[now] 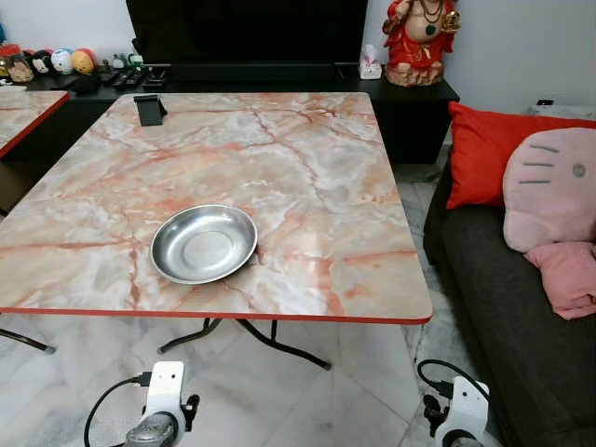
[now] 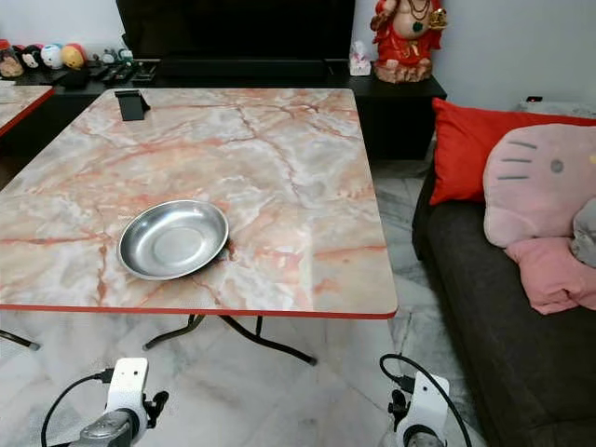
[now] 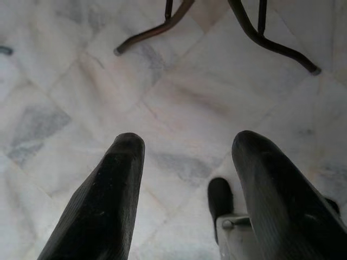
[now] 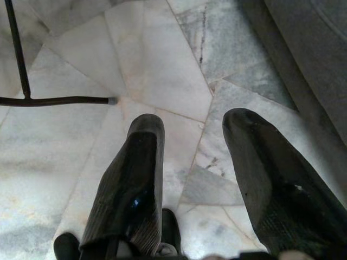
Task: Setting the table
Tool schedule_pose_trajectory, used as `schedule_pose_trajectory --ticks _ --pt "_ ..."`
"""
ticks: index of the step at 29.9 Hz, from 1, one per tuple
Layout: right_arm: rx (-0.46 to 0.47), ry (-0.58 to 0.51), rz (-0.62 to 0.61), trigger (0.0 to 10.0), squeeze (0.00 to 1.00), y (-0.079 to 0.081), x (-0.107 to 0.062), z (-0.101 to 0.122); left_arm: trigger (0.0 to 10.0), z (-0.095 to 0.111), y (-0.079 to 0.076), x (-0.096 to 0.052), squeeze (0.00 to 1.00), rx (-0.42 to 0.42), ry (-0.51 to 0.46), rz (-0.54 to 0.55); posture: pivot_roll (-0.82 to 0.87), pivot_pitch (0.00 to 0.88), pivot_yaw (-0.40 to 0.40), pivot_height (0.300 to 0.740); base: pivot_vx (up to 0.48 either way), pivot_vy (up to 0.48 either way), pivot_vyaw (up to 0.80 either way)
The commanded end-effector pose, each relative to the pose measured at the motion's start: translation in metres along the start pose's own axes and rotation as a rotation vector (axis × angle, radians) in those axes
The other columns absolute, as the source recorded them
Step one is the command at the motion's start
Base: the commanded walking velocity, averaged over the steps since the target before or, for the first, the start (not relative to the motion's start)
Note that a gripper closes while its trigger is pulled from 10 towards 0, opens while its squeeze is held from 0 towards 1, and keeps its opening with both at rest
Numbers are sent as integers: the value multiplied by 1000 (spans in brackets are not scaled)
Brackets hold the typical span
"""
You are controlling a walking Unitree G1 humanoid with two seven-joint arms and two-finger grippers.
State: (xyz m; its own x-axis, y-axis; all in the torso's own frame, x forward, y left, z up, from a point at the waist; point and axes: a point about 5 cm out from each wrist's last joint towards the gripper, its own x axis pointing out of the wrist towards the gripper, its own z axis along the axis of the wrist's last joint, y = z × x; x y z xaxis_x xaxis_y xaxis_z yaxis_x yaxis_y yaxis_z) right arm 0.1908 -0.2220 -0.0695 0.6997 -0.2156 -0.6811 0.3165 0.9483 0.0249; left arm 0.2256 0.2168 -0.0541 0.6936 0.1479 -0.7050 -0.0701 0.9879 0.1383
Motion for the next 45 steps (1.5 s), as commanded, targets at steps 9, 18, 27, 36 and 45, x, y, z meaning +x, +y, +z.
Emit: schedule_pose_trajectory --ticks 9,18,27,36,45 --pt "236 -10 -133 10000 0 -20 4 14 10000 16 12 4 0 -148 -3 82 -27 0 10 740 0 0 0" --pt "-94 10 61 10000 0 -5 6 17 10000 24 2 5 0 155 -26 -45 -15 0 1 740 0 0 0" --pt "-18 33 15 10000 0 -15 0 2 10000 0 5 1 0 46 22 6 -45 0 -7 740 0 0 0" --pt "88 71 -38 10000 0 -19 -7 -19 10000 -16 0 -3 0 -48 42 -11 -46 0 1 740 0 0 0" --pt "108 84 -60 10000 0 -22 -10 -25 10000 -10 -2 -2 0 -54 30 -14 -63 0 10 740 0 0 0"
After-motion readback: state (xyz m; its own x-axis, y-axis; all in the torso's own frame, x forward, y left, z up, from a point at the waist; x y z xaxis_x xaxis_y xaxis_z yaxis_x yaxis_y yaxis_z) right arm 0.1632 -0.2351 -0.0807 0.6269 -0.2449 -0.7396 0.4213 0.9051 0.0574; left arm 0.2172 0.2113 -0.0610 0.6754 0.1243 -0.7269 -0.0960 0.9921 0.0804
